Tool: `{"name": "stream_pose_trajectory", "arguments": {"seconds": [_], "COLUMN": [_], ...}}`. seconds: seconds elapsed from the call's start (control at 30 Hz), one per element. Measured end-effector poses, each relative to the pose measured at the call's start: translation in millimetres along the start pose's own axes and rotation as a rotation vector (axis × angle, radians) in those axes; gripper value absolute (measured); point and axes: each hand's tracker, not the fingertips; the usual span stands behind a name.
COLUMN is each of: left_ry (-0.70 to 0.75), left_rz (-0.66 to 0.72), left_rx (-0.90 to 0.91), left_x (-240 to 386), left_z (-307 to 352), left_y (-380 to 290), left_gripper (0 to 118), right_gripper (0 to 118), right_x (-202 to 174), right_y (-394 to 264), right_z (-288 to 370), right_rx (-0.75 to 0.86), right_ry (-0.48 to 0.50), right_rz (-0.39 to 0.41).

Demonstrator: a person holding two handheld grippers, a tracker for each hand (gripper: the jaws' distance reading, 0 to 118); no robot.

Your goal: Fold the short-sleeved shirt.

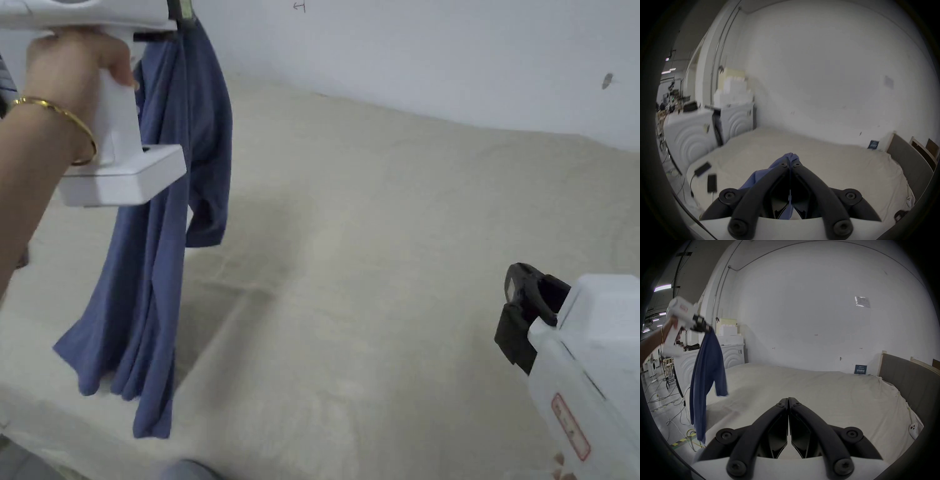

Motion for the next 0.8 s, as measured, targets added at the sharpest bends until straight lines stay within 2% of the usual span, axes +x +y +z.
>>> {"name": "stream_pose_trajectory", "arguments": {"seconds": [0.2,0.33,0.5,0.67,0.8], "left_ry": [-0.173,-0.264,-0.345,-0.434,-0.486], "left_rz": [0.010,0.026,0.001,-0.011,-0.063], "left_rx": [0.152,0.175,0.150,0.040,-0.079], "left_x": [77,124,186,240,225], "left_z": [33,35,23,0,11], "left_y": [86,107,98,55,63], "left_gripper": [0,0,0,0,0], "right_gripper": [0,0,0,0,0], "right_x": [26,47,74,92,104], "right_y": [9,11,7,0,-6], "right_z": [12,24,38,48,48], "right_rx": [0.045,0.062,0.054,0.037,0.022], "right_ry": [-0.098,-0.172,-0.274,-0.355,-0.403], "right_rz": [-0.005,-0.018,-0.038,-0.032,-0.044]}}
